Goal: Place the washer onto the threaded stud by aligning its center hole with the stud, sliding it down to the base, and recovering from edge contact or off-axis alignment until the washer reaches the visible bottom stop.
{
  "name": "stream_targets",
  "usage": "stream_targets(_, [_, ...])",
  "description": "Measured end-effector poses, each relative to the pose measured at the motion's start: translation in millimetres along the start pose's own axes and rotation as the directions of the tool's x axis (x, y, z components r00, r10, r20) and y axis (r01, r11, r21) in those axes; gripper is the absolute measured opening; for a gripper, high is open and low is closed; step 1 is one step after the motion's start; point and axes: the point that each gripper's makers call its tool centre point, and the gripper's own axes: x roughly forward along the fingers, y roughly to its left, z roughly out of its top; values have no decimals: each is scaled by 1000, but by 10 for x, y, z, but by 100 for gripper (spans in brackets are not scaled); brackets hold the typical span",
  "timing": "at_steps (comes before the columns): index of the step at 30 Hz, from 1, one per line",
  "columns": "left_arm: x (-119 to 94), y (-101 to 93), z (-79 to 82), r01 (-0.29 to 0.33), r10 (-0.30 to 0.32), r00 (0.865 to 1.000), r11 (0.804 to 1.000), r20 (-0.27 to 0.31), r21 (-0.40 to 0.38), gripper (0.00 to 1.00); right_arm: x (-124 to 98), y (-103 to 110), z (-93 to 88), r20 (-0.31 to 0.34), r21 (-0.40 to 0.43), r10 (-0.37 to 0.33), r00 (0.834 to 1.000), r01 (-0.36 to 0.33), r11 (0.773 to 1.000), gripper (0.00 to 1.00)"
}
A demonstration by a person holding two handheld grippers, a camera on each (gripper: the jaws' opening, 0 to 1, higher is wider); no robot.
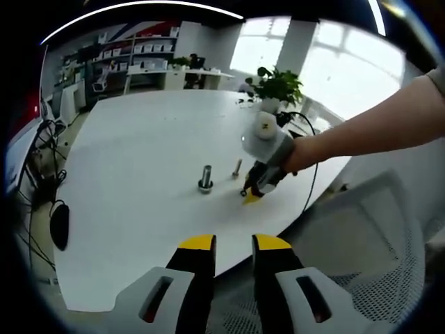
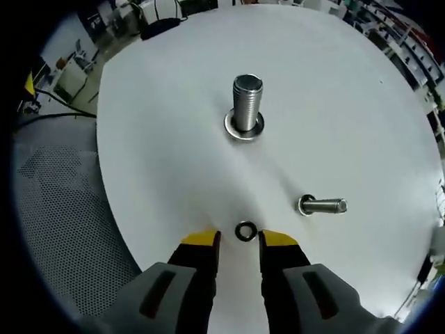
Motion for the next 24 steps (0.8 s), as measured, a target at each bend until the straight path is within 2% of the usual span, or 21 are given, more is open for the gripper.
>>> stream_targets(11, [-3, 4, 6, -1, 1, 1000, 1000, 4, -1, 18, 17, -79, 30, -58, -17, -7, 998, 6, 1000, 15])
stream_targets(15, [-1, -1, 10, 0, 0, 1000, 1000, 4, 0, 18, 19, -62, 25, -91, -63, -17, 996, 12, 998, 15])
stream_targets(24, [7, -6, -12, 2, -2, 1000, 1000, -10, 7, 17, 47, -49, 46, -218, -86, -87, 972, 70, 994, 15])
